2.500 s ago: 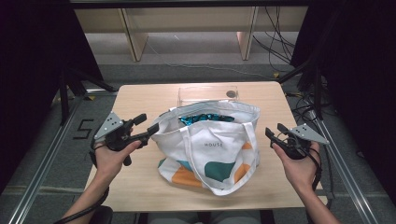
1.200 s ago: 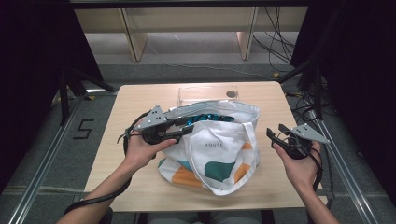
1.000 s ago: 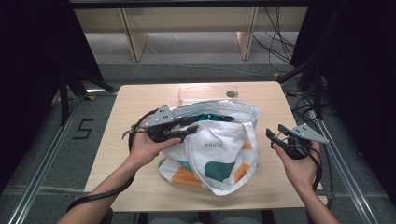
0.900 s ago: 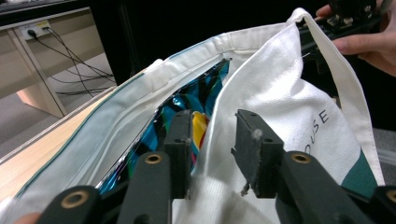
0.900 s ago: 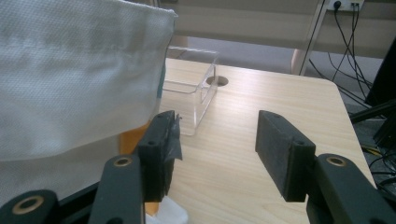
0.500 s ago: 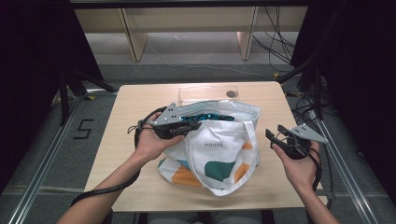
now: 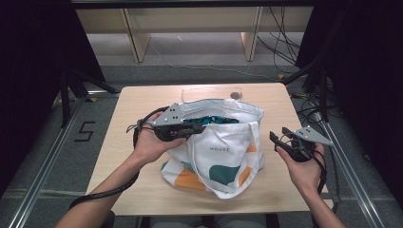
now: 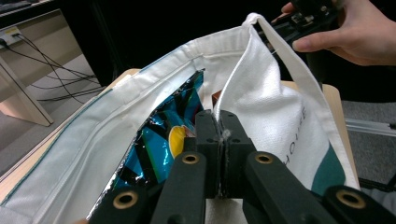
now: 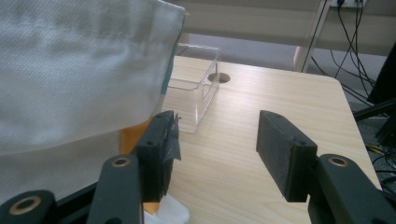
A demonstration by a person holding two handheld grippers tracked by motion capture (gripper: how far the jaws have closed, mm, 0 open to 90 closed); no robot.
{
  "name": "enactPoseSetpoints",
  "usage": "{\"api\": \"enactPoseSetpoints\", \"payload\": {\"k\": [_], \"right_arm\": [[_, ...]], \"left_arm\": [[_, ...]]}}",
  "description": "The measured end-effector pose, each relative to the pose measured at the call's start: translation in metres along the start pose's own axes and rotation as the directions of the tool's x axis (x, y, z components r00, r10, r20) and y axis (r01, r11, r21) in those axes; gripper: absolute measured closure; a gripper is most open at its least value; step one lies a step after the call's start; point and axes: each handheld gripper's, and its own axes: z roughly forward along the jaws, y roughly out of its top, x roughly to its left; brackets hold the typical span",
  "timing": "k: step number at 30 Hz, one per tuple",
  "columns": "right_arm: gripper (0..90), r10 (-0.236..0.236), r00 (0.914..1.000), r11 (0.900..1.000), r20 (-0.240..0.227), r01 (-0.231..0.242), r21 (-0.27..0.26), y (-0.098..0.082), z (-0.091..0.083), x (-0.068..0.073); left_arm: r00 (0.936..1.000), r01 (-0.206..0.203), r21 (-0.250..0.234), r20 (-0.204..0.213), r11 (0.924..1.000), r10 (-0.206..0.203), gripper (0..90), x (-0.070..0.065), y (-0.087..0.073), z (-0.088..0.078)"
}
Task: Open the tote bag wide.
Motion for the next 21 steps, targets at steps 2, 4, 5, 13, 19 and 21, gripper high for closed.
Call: {"api": "enactPoseSetpoints", "payload": {"k": [2, 4, 5, 13, 19, 21], "right_arm": [[47.2, 0.002, 0.9999, 1.000, 0.011, -0.002, 0.000, -0.001, 0.000, 0.000], [47.1, -0.005, 0.9999, 1.000, 0.011, 0.005, 0.002, 0.000, 0.000, 0.000], [47.1, -0.005, 0.9999, 1.000, 0.010, 0.005, 0.002, 0.000, 0.000, 0.000], [46.9, 0.018, 0.9998, 1.000, 0.008, -0.018, 0.001, -0.001, 0.002, 0.001], [46.7, 0.016, 0.9998, 1.000, 0.013, -0.016, 0.010, -0.001, 0.001, 0.001], [46.7, 0.026, 0.9996, 1.000, 0.015, -0.026, 0.016, -0.001, 0.001, 0.001]], "left_arm": [[1.0000, 0.000, 0.013, 0.008, 0.9999, -0.001, 87.6, -0.001, 0.001, -0.001], [0.9999, 0.001, 0.023, 0.014, 0.9997, -0.001, 87.6, -0.003, 0.002, -0.001], [0.9999, -0.001, 0.029, 0.017, 0.9996, 0.001, 87.6, -0.004, 0.002, -0.001], [0.9991, 0.012, 0.054, 0.041, 0.9985, -0.014, 87.5, -0.011, 0.003, -0.001], [0.9979, 0.016, 0.070, 0.061, 0.9974, -0.020, 87.6, -0.019, 0.001, 0.001], [0.9975, 0.000, 0.074, 0.070, 0.9973, -0.005, 87.6, -0.021, 0.002, 0.000]]}}
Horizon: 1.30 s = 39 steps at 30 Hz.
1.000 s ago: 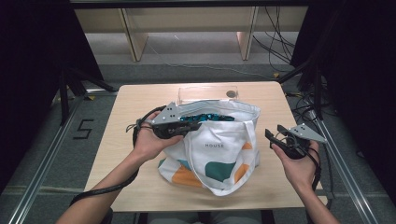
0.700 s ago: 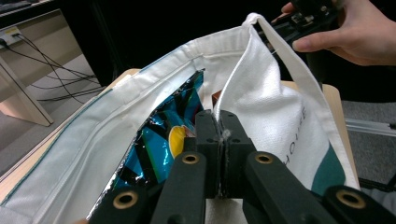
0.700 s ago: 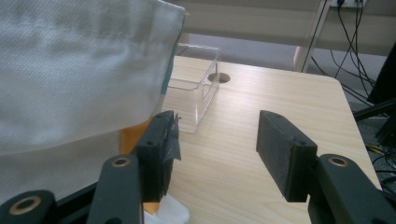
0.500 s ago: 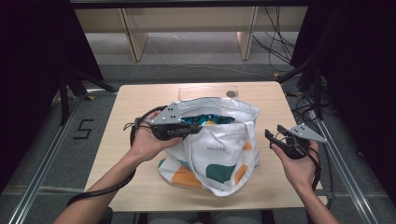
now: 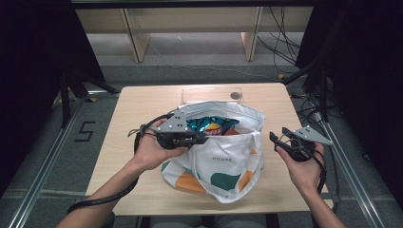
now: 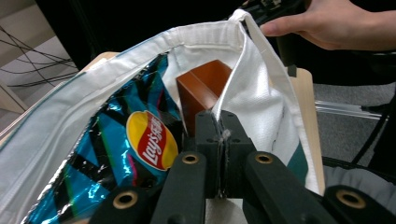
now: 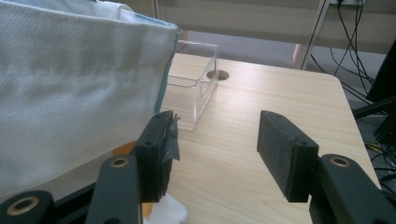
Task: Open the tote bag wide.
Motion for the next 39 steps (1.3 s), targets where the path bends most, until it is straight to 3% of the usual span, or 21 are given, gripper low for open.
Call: {"api": "enactPoseSetpoints", "payload": {"k": [3, 4, 6, 10, 14, 15, 16, 17, 18, 19, 20, 24, 25, 27, 30, 31, 32, 33, 36, 37, 39], "right_arm": [[46.6, -0.002, 1.0000, 1.000, 0.001, 0.002, 0.010, 0.000, 0.000, 0.000], [46.6, -0.043, 0.9991, 0.999, 0.001, 0.043, -0.003, 0.000, 0.001, -0.003], [46.7, -0.053, 0.9986, 0.999, 0.003, 0.053, -0.008, 0.000, 0.001, -0.003], [46.6, -0.048, 0.9988, 0.999, -0.002, 0.048, -0.008, 0.000, 0.002, -0.002], [46.6, -0.011, 0.9999, 1.000, -0.010, 0.011, -0.001, -0.001, 0.002, 0.000], [46.6, -0.038, 0.9992, 0.999, -0.014, 0.038, -0.007, -0.001, 0.003, -0.002], [46.6, -0.038, 0.9992, 0.999, -0.011, 0.038, -0.007, -0.001, 0.003, -0.002], [46.6, -0.040, 0.9991, 0.999, -0.011, 0.040, -0.008, -0.001, 0.003, -0.002], [46.6, -0.040, 0.9991, 0.999, -0.012, 0.040, -0.008, 0.000, 0.003, -0.002], [46.6, -0.040, 0.9991, 0.999, -0.012, 0.040, -0.007, -0.001, 0.003, -0.001], [46.6, -0.007, 1.0000, 1.000, -0.001, 0.007, 0.004, -0.001, 0.002, 0.002], [46.6, -0.014, 0.9999, 1.000, -0.001, 0.014, 0.004, -0.001, 0.002, 0.001], [46.6, -0.038, 0.9991, 0.999, -0.019, 0.038, -0.007, -0.001, 0.003, -0.002], [46.6, -0.038, 0.9991, 0.999, -0.019, 0.037, -0.008, -0.001, 0.003, -0.002], [46.6, -0.039, 0.9991, 0.999, -0.019, 0.039, -0.007, -0.001, 0.003, -0.002], [46.6, -0.020, 0.9997, 1.000, -0.010, 0.020, -0.002, -0.001, 0.002, 0.000], [46.6, -0.039, 0.9992, 0.999, -0.012, 0.039, -0.006, -0.001, 0.002, -0.002], [46.6, -0.013, 0.9999, 1.000, -0.010, 0.013, -0.001, -0.001, 0.002, 0.000], [46.6, -0.016, 0.9998, 1.000, -0.008, 0.016, -0.002, -0.001, 0.002, 0.000], [46.6, -0.041, 0.9991, 0.999, -0.007, 0.041, 0.002, 0.000, 0.002, -0.002], [46.6, -0.028, 0.9996, 1.000, -0.001, 0.028, -0.001, -0.001, 0.002, -0.001]], "left_arm": [[1.0000, -0.003, 0.001, -0.002, 1.0000, 0.003, 87.6, -0.003, 0.000, 0.000], [1.0000, -0.006, 0.003, 0.001, 1.0000, 0.006, 87.6, -0.004, -0.001, 0.001], [1.0000, -0.005, 0.010, 0.007, 0.9999, 0.005, 87.6, -0.006, -0.003, 0.003], [0.9999, -0.003, 0.020, 0.016, 0.9998, 0.002, 87.6, -0.009, -0.007, 0.006], [0.9996, -0.014, 0.021, 0.026, 0.9997, 0.014, 87.6, -0.011, -0.010, 0.006], [0.9998, -0.005, 0.016, 0.018, 0.9999, 0.005, 87.6, -0.012, -0.011, 0.005], [0.9996, -0.023, 0.012, 0.017, 0.9997, 0.023, 87.6, -0.011, -0.010, 0.004], [0.9999, -0.010, 0.011, 0.012, 0.9999, 0.010, 87.5, -0.012, -0.010, 0.004], [0.9995, -0.028, 0.010, 0.016, 0.9995, 0.028, 87.5, -0.011, -0.010, 0.003], [0.9998, -0.015, 0.010, 0.016, 0.9998, 0.015, 87.6, -0.013, -0.011, 0.004], [0.9994, -0.027, 0.016, 0.024, 0.9995, 0.027, 87.6, -0.013, -0.011, 0.004], [0.9988, -0.032, 0.029, 0.037, 0.9991, 0.031, 87.6, -0.017, -0.014, 0.007], [0.9993, -0.019, 0.030, 0.034, 0.9994, 0.018, 87.5, -0.019, -0.015, 0.008], [0.9984, -0.040, 0.034, 0.040, 0.9986, 0.039, 87.5, -0.019, -0.015, 0.007], [0.9986, -0.037, 0.034, 0.040, 0.9987, 0.035, 87.5, -0.021, -0.013, 0.004], [0.9978, -0.051, 0.032, 0.043, 0.9982, 0.050, 87.5, -0.021, -0.012, 0.003], [0.9982, -0.043, 0.035, 0.044, 0.9985, 0.041, 87.5, -0.022, -0.012, 0.002], [0.9976, -0.051, 0.041, 0.048, 0.9978, 0.049, 87.6, -0.022, -0.012, 0.002], [0.9963, -0.061, 0.061, 0.063, 0.9963, 0.057, 87.6, -0.025, -0.014, 0.006], [0.9960, -0.062, 0.071, 0.069, 0.9956, 0.057, 87.6, -0.026, -0.016, 0.008], [0.9953, -0.067, 0.090, 0.076, 0.9937, 0.060, 87.6, -0.028, -0.018, 0.011]]}}
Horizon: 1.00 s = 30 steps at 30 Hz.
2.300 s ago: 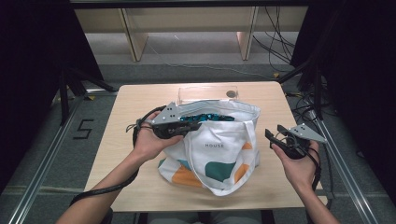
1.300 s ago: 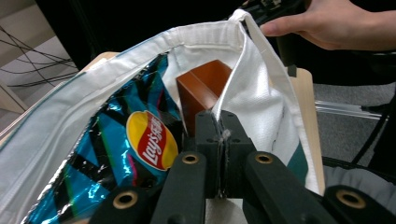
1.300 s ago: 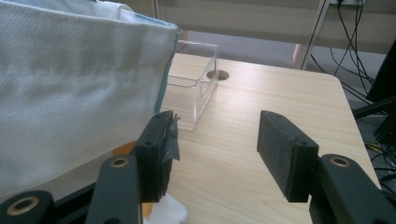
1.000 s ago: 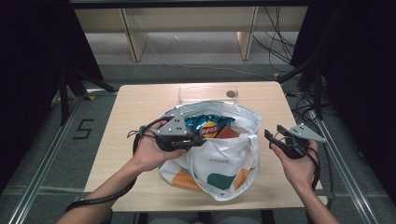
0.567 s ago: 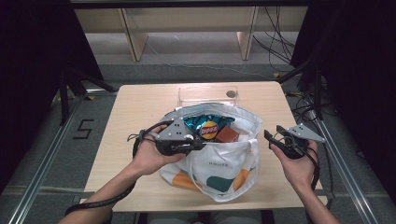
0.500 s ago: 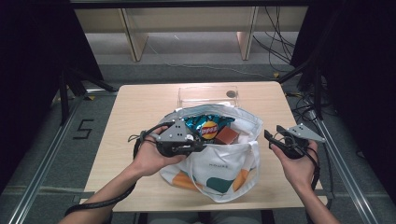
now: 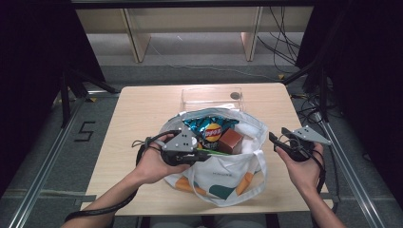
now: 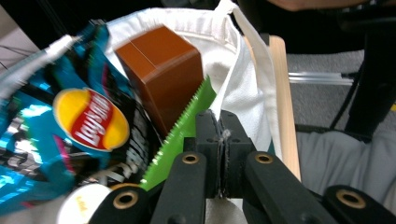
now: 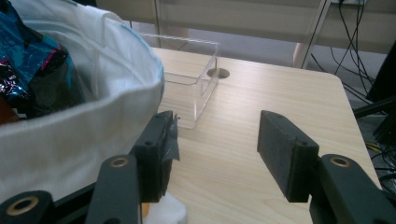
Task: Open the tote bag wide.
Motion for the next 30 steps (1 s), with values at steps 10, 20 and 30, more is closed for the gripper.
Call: {"api": "enactPoseSetpoints", "payload": {"k": [10, 20, 30], "right_arm": [[46.6, 0.019, 0.9998, 1.000, 0.002, -0.019, -0.003, -0.001, 0.000, 0.002], [46.6, 0.002, 1.0000, 1.000, 0.001, -0.002, 0.007, -0.001, 0.000, 0.000], [46.6, -0.008, 1.0000, 1.000, -0.001, 0.008, -0.010, -0.001, 0.000, -0.001]], "left_arm": [[0.9997, 0.021, 0.036, 0.014, 0.9991, -0.022, 87.6, 0.000, -0.010, 0.010], [0.9957, 0.087, 0.095, 0.024, 0.9917, -0.089, 87.7, 0.002, -0.027, 0.031], [0.9961, 0.086, 0.135, 0.004, 0.9871, -0.088, 87.7, 0.001, -0.039, 0.045]]}}
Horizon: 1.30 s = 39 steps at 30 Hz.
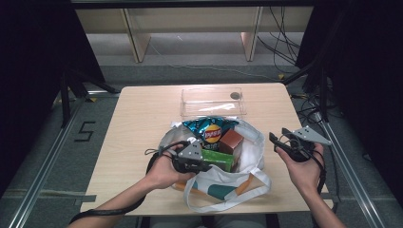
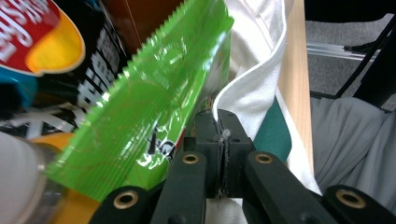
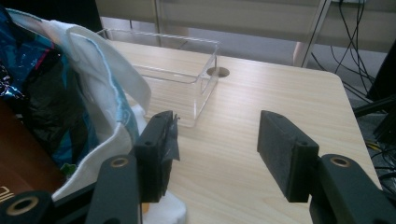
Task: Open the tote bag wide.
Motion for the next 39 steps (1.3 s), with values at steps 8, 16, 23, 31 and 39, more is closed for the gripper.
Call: {"api": "enactPoseSetpoints", "payload": {"k": [8, 16, 23, 31, 39], "right_arm": [[46.6, -0.003, 1.0000, 1.000, -0.001, 0.003, 0.000, 0.000, 0.000, 0.000], [46.6, -0.002, 1.0000, 1.000, 0.003, 0.002, 0.014, 0.000, -0.001, 0.000], [46.6, 0.007, 0.9999, 1.000, 0.008, -0.007, -0.002, -0.001, 0.001, 0.001], [46.3, 0.032, 0.9994, 0.999, -0.013, -0.031, 0.022, 0.001, -0.002, 0.002], [46.0, 0.008, 0.9999, 1.000, -0.013, -0.008, -0.003, 0.007, -0.005, -0.001]], "left_arm": [[0.9997, 0.019, 0.032, -0.015, 0.9993, -0.018, 87.6, 0.002, -0.012, 0.016], [0.9991, 0.041, 0.053, -0.014, 0.9977, -0.041, 87.5, 0.005, -0.019, 0.024], [0.9989, 0.046, 0.084, -0.012, 0.9954, -0.045, 87.4, 0.004, -0.025, 0.033], [0.9986, 0.053, 0.077, -0.004, 0.9956, -0.053, 85.3, 0.004, -0.025, 0.032], [0.9986, 0.053, 0.052, -0.012, 0.9973, -0.052, 63.5, -0.006, -0.022, 0.010]]}}
